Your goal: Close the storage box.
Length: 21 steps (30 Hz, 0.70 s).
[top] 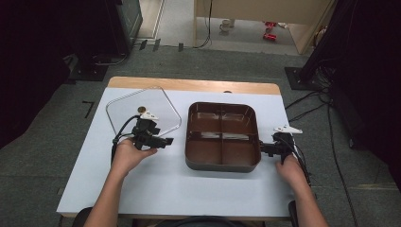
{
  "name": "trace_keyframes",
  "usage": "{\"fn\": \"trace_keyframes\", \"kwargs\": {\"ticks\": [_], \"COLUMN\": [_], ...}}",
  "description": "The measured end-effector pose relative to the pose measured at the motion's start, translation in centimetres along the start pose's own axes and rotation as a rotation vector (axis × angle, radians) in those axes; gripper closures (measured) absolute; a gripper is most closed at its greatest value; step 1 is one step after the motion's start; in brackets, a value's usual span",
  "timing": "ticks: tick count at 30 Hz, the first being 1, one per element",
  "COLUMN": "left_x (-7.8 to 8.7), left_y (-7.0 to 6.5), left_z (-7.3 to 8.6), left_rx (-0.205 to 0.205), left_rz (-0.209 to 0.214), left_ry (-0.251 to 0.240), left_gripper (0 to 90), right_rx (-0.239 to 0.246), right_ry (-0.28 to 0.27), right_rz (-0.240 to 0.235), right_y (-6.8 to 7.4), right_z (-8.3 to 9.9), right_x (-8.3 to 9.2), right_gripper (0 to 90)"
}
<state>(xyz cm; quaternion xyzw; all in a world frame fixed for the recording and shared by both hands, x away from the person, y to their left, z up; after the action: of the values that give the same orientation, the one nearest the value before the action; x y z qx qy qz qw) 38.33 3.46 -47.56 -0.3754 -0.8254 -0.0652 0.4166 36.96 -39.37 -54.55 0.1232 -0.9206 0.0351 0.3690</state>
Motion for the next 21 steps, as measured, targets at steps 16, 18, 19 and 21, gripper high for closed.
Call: {"fn": "trace_keyframes", "kwargs": {"ticks": [16,18,19,21], "left_x": [0.1,0.3,0.3,0.3], "left_y": [3.6,4.0,4.3,4.5], "left_z": [-2.5,-2.8,-3.0,-3.1], "left_rx": [0.012,0.013,0.018,0.019], "left_rz": [-0.048,-0.052,-0.052,-0.054], "left_ry": [-0.03,-0.04,-0.047,-0.048], "left_gripper": [33.3,33.4,33.5,33.6], "right_rx": [-0.001,-0.001,-0.001,-0.001], "right_ry": [0.001,0.001,0.001,0.001], "right_rz": [0.0,0.001,0.001,0.001], "right_y": [0.0,0.0,0.0,0.0], "right_z": [0.0,0.0,0.0,0.0], "right_x": [0.0,0.0,0.0,0.0], "right_gripper": [12.4,12.4,12.4,12.4]}}
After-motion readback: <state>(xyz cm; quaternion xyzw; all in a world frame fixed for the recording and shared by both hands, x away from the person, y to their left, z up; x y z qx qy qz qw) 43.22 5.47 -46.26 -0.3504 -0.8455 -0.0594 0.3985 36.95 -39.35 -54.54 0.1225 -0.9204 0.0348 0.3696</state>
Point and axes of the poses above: each handheld gripper's, and its own axes: x roughly backward along the jaws, z roughly out of its underside, y roughly to its left, the point moved 6 cm from there along -x, roughly forward along the jaws, and after that the axes turned 1 degree about x, right-handed, at the moved point
